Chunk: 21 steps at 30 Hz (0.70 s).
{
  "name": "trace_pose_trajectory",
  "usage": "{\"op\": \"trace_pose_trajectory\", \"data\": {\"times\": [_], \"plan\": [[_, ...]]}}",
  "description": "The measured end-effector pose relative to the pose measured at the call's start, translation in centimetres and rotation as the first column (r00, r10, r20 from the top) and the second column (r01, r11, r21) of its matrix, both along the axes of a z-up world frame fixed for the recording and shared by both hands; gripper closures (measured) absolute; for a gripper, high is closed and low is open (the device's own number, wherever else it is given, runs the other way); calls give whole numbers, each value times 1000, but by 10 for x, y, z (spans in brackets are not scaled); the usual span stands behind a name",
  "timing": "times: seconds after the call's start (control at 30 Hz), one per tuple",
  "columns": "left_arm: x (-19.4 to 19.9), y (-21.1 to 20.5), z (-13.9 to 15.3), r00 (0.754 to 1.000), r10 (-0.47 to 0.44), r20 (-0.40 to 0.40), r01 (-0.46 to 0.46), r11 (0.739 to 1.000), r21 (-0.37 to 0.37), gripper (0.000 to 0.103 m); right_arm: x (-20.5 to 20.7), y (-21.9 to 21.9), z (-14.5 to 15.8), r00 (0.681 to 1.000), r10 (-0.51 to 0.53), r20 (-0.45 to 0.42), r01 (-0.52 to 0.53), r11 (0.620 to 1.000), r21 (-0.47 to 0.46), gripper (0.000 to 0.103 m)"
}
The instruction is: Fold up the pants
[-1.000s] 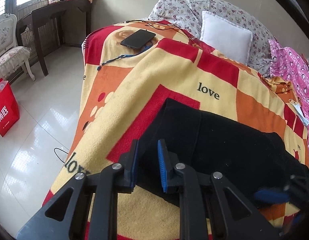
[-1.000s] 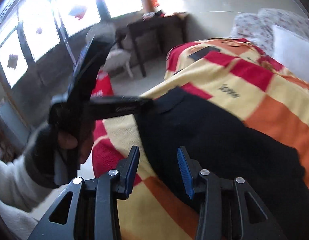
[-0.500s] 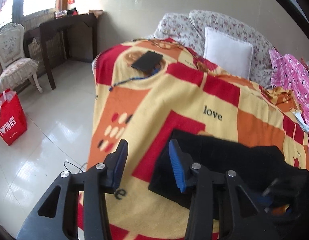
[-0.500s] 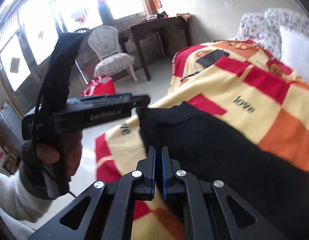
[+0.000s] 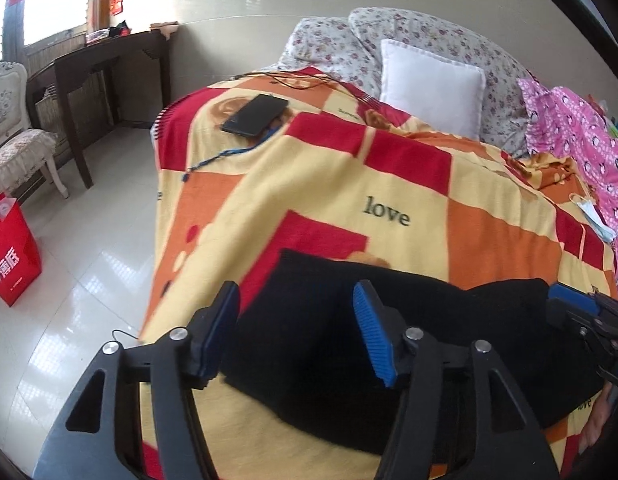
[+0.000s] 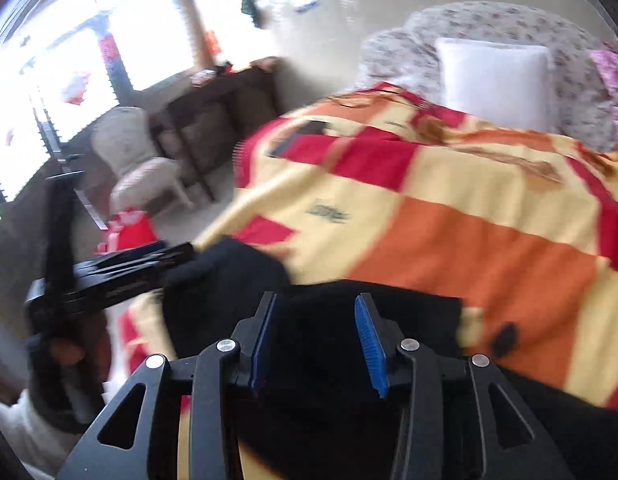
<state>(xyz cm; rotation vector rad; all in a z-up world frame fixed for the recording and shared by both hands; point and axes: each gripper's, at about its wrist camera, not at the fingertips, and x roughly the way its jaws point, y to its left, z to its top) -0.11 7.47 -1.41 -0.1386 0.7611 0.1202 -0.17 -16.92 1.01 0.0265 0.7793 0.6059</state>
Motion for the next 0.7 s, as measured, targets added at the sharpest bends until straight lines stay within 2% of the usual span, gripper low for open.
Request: {"op": "trace_pose_trajectory", "data": {"times": [0.1,0.2,0.3,0.37,0.43,0.53,0.6,0.63,0.7], "plan": [[10,-12,-11,1000,-9,-24,10,1000,29,43,11,5,-12,1000,20,-21,-21,999,-27,63],[14,-16,-20,999,-7,-48,9,999,44,43,15,14,-14,999,38,10,-37,993,-108,63],[15,-14,-25,999,-4,-54,6,999,42,38,24,9,-9,998,53,41,-46,989,-138,48],[17,-13,-28,998,0,-60,3,999,45,37,38,14,-9,992,122,25,-116,976,-184,30],[17,-10,-30,998,5,-62,-3,999,35,36,55,21,-21,973,220,-63,-229,944,-238,29],[15,-7,-34,998,17,-63,-16,1000,20,32,70,23,-36,959,262,-111,-283,926,-252,30],[15,-6,-36,998,20,-65,-18,1000,19,31,77,21,-44,944,285,-168,-315,928,-198,60],[15,-7,-36,998,22,-66,-21,1000,19,31,78,21,-47,936,299,-187,-332,926,-181,98],[15,-6,-35,997,28,-66,-27,1000,15,31,72,23,-46,939,298,-174,-332,918,-219,98]]}}
